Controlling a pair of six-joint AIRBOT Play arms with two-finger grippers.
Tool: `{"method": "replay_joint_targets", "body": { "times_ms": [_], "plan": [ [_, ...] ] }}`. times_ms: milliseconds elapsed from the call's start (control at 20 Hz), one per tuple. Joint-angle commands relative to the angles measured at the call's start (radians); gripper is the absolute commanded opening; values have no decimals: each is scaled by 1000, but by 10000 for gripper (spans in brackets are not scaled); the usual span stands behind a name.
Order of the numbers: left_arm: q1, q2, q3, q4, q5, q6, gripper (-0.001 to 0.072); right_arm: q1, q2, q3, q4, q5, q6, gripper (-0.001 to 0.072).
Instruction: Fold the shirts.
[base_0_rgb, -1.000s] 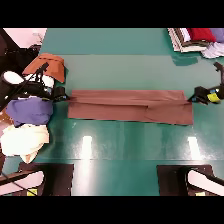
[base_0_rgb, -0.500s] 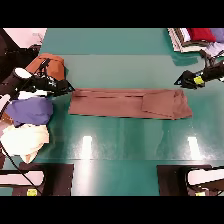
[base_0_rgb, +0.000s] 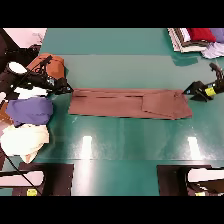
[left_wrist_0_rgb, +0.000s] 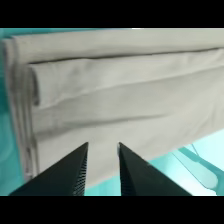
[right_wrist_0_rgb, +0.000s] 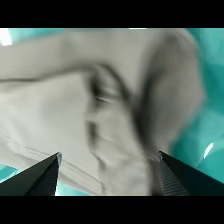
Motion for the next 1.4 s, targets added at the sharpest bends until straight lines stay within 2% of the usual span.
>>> {"method": "replay_joint_targets", "body": {
  "times_ms": [0,250,300,450,500,550,600,700,800,950,1150,1350],
  "plan": [
    [-43,3,2,-19,-20,1,231,-56,-48,-76,10,11,-60,709],
    [-138,3,2,-19,35,0,231,-50,-143,-76,136,7,-159,693],
    [-153,2,2,-20,39,0,231,-48,-151,-76,137,8,-159,643],
    [-192,-5,2,-20,41,-16,213,-48,-166,-76,138,12,-170,278],
    [-205,-5,2,-20,51,-11,26,-48,-163,-76,139,13,-190,150],
    [-219,-5,2,-21,75,-18,22,-48,-158,-74,138,14,-205,56],
    [-234,-5,3,-22,110,-24,22,-48,-147,-74,138,14,-223,11],
    [-263,-5,3,-34,180,-64,21,-48,-108,-74,138,15,-225,10],
    [-297,-9,7,-56,249,-67,21,-45,-47,-74,139,29,-199,10],
    [-358,-88,106,-58,230,-68,21,-8,68,-57,140,62,-125,10],
    [-466,-259,302,-57,181,-72,21,109,161,100,142,144,-5,10],
    [-575,-404,412,-57,180,-95,21,249,177,268,277,158,67,9]
  ]
}}
